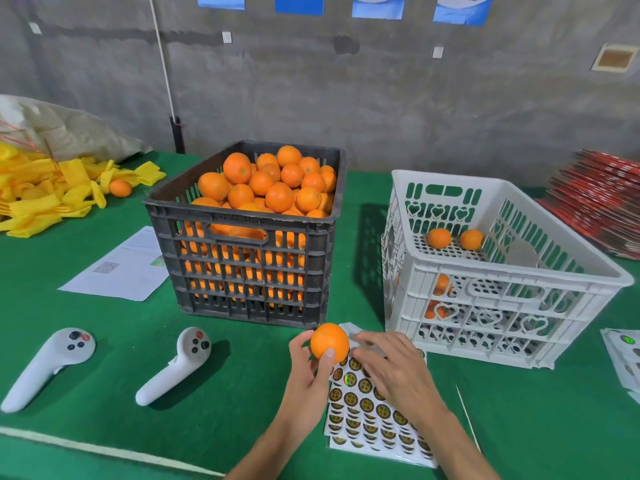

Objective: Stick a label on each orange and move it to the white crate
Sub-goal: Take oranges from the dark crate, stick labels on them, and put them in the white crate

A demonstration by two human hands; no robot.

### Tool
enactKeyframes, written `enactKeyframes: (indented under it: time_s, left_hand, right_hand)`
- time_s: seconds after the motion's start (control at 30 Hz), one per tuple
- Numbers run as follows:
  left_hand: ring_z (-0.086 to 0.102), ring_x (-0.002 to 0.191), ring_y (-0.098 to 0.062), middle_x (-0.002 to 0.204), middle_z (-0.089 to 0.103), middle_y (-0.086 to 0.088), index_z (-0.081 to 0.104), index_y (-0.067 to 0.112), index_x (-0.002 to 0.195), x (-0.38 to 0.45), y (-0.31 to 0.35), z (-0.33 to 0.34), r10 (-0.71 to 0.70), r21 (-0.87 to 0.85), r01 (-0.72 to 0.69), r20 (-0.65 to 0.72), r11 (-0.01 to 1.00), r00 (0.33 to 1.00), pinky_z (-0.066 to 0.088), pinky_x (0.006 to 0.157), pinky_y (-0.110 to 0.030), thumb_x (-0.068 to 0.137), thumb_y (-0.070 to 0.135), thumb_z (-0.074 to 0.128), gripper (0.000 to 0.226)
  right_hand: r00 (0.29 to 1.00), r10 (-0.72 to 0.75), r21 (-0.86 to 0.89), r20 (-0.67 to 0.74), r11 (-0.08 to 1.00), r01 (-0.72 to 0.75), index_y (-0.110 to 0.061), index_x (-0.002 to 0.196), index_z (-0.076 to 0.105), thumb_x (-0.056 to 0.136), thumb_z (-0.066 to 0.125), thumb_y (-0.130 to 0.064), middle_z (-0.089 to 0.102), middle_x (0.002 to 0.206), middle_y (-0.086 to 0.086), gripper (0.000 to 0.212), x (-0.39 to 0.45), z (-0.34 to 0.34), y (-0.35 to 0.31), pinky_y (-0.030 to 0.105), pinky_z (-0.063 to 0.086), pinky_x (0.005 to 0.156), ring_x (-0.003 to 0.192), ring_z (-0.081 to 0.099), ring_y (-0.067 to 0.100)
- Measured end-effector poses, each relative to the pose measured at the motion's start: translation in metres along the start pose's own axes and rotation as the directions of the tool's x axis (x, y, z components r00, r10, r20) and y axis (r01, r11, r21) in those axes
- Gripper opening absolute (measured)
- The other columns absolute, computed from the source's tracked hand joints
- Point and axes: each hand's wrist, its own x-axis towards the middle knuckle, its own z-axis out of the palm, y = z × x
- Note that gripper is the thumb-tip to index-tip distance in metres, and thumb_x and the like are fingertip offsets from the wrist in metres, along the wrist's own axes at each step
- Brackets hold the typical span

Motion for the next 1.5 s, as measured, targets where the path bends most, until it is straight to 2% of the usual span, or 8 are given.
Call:
enactKeyframes:
  time_s: [0.33,0.57,0.77,0.9,1.03,1.13,1.27,1.5]
  left_hand:
    - [0.067,0.115,-0.014,0.131,0.055,-0.002,0.027,0.03,0.139,0.002,0.0,0.0,-0.042,0.01,0.042,-0.024,0.999,0.999,0.05,0.108,-0.038,0.107,0.039,0.047,0.039]
    - [0.067,0.108,-0.003,0.128,0.057,0.004,0.023,0.038,0.138,0.002,-0.004,0.005,-0.023,0.071,0.023,0.005,0.997,1.0,0.048,0.089,-0.017,0.105,0.046,0.046,0.041]
    - [0.066,0.109,-0.003,0.127,0.057,0.002,0.022,0.046,0.136,0.002,-0.003,0.007,-0.001,0.046,0.001,0.008,0.999,1.0,0.049,0.086,-0.011,0.101,0.052,0.048,0.044]
    - [0.066,0.113,-0.006,0.128,0.059,-0.002,0.028,0.039,0.138,0.0,0.009,0.007,0.053,-0.037,-0.053,0.017,0.998,0.998,0.049,0.09,-0.012,0.104,0.04,0.051,0.041]
    - [0.068,0.115,-0.014,0.125,0.067,0.001,0.035,0.035,0.138,0.004,0.034,0.009,0.094,-0.142,-0.093,-0.002,0.986,0.996,0.051,0.095,-0.022,0.106,0.04,0.053,0.037]
    - [0.072,0.113,-0.023,0.128,0.067,0.006,0.038,0.031,0.139,0.012,0.064,0.014,0.094,-0.261,-0.092,-0.005,0.961,0.996,0.055,0.099,-0.039,0.099,0.046,0.059,0.048]
    - [0.072,0.11,-0.038,0.133,0.062,-0.019,0.045,0.023,0.14,0.028,0.105,0.019,0.032,-0.517,-0.037,-0.019,0.855,0.999,0.057,0.099,-0.051,0.094,0.039,0.073,0.056]
    - [0.076,0.102,-0.03,0.121,0.067,-0.019,0.051,0.021,0.127,0.061,0.178,0.027,0.07,-0.546,-0.105,-0.085,0.831,0.994,0.064,0.074,-0.04,0.084,0.03,0.087,0.057]
  right_hand:
    - [0.996,0.068,0.02,0.053,0.997,-0.07,-0.034,0.111,0.066,0.103,0.06,-0.037,0.052,0.135,-0.013,0.011,-0.007,-0.002,0.012,0.028,0.039,0.1,0.111,0.054,0.01]
    - [0.963,0.265,0.232,-0.037,0.94,-0.25,-0.024,0.104,0.076,0.099,0.065,-0.028,0.063,0.111,-0.017,0.013,-0.002,-0.009,0.004,0.033,0.049,0.086,0.102,0.06,0.004]
    - [0.879,0.476,0.43,-0.03,0.8,-0.418,-0.027,0.107,0.077,0.097,0.064,-0.03,0.067,0.112,-0.021,0.016,0.004,-0.025,-0.005,0.033,0.049,0.1,0.109,0.065,0.008]
    - [0.818,0.568,0.714,0.097,0.533,-0.454,-0.034,0.108,0.077,0.105,0.058,-0.033,0.068,0.124,-0.006,0.019,0.028,-0.037,-0.03,0.022,0.044,0.103,0.123,0.061,0.019]
    - [0.79,0.599,0.785,0.126,0.427,-0.449,-0.028,0.106,0.079,0.105,0.057,-0.028,0.069,0.124,-0.008,0.022,0.049,-0.053,-0.043,0.021,0.045,0.103,0.124,0.06,0.015]
    - [0.786,0.615,0.785,0.055,0.46,-0.414,-0.027,0.106,0.078,0.103,0.059,-0.023,0.07,0.122,-0.009,0.02,0.065,-0.07,-0.041,0.022,0.048,0.101,0.122,0.062,0.015]
    - [0.82,0.568,0.709,-0.072,0.607,-0.359,-0.027,0.115,0.075,0.104,0.057,-0.025,0.067,0.125,-0.013,0.021,0.087,-0.096,-0.041,0.022,0.048,0.101,0.124,0.061,0.014]
    - [0.859,0.469,0.557,-0.205,0.777,-0.292,-0.024,0.134,0.067,0.105,0.055,-0.02,0.061,0.139,-0.018,0.031,0.121,-0.127,-0.027,0.02,0.042,0.109,0.133,0.055,0.008]
